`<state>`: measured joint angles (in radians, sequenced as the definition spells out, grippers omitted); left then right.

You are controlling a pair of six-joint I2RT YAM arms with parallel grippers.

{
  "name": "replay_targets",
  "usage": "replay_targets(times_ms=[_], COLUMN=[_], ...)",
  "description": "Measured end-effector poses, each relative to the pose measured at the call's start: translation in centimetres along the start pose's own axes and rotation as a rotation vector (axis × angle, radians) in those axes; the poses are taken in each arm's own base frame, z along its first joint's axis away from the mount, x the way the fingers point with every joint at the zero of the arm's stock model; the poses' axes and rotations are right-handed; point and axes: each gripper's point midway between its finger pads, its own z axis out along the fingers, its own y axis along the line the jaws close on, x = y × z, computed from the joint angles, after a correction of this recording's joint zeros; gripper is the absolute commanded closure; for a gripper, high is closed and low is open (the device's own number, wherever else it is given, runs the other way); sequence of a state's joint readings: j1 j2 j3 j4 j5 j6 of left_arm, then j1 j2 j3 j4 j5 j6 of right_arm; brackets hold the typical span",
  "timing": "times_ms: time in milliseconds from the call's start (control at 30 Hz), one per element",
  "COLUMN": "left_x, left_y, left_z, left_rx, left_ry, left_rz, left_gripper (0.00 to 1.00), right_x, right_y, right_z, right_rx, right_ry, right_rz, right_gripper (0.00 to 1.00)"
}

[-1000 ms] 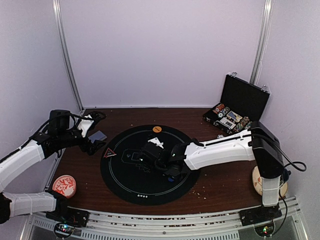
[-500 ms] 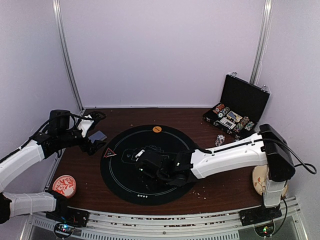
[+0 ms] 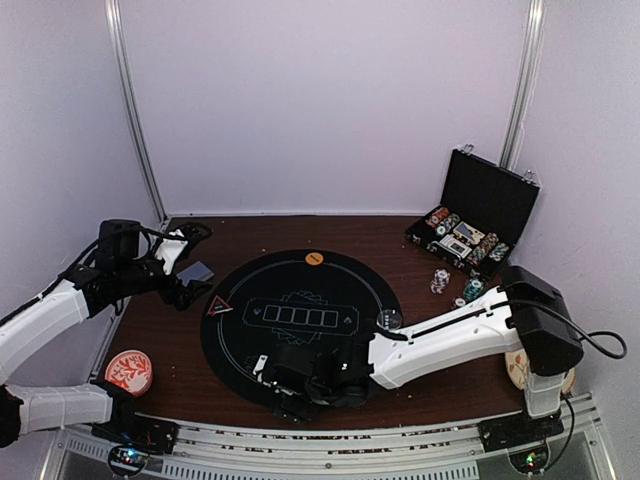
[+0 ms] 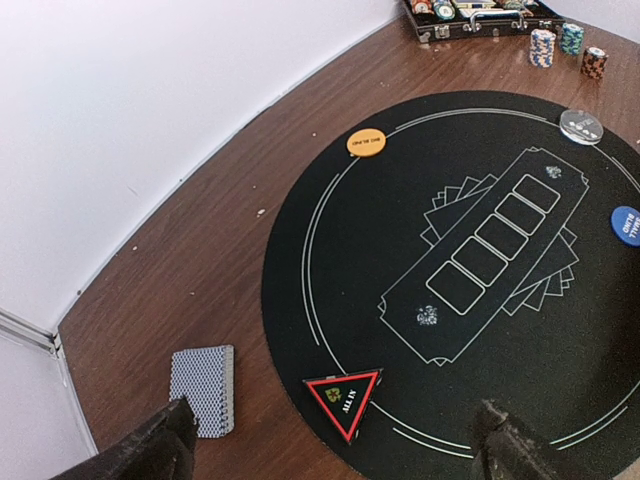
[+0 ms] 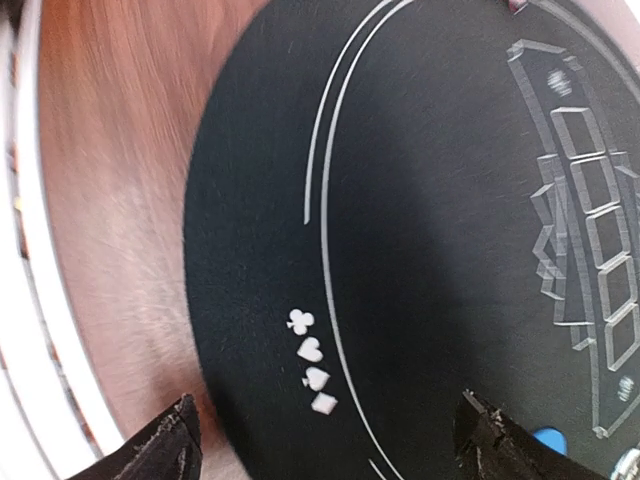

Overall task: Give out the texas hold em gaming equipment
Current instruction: Move the poker table mat to the center of the board.

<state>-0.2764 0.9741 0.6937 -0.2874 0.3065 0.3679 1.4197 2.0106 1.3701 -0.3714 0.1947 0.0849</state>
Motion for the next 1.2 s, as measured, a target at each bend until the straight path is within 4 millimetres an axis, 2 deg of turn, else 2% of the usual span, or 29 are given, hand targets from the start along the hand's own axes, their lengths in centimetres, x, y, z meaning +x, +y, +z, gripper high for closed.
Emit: replay_targets(times_ms=[67, 167, 333, 400, 467, 700, 900, 1033, 1200], left_x=[0.0, 0.0, 0.0, 0.0, 0.0, 0.0, 0.1, 0.2, 0.2], left_y=[0.0, 0.0, 0.0, 0.0, 0.0, 0.0, 0.0, 0.0, 0.0], left_z=[0.0, 0.0, 0.0, 0.0, 0.0, 0.0, 0.1, 0.2, 0.2], left_rx=[0.000, 0.000, 0.000, 0.001, 0.001, 0.001, 0.002, 0.004, 0.004], left_ry=[0.000, 0.000, 0.000, 0.000, 0.000, 0.000, 0.003, 0.007, 0.007], left_rz=[0.000, 0.000, 0.000, 0.000, 0.000, 0.000, -0.001, -0.002, -0.002], left_gripper=[0.02, 0.02, 0.02, 0.02, 0.02, 0.02, 0.02, 0.02, 0.02], right_x=[1.0, 0.2, 0.2, 0.1, 0.1, 0.3, 0.5, 0.6, 0.8], right_y=[0.4, 0.6, 0.7, 0.7, 0.6, -0.1, -0.4, 0.1, -0.2], right_z=[1.3, 1.4, 1.9, 2.0, 2.1, 2.8, 3.0, 2.9, 2.8], right_rx=[-0.004, -0.013, -0.012, -0.012, -0.012, -0.052, -0.066, -0.077, -0.064], right_ry=[0.033, 0.018, 0.021, 0.020, 0.021, 0.027, 0.030, 0.023, 0.009], right_rz=[-0.022, -0.029, -0.039, -0.036, -0.028, 0.022, 0.020, -0.004, -0.018], right_gripper=[0.12, 0.12, 0.16, 0.23, 0.36, 0.62, 0.71, 0.91, 1.00])
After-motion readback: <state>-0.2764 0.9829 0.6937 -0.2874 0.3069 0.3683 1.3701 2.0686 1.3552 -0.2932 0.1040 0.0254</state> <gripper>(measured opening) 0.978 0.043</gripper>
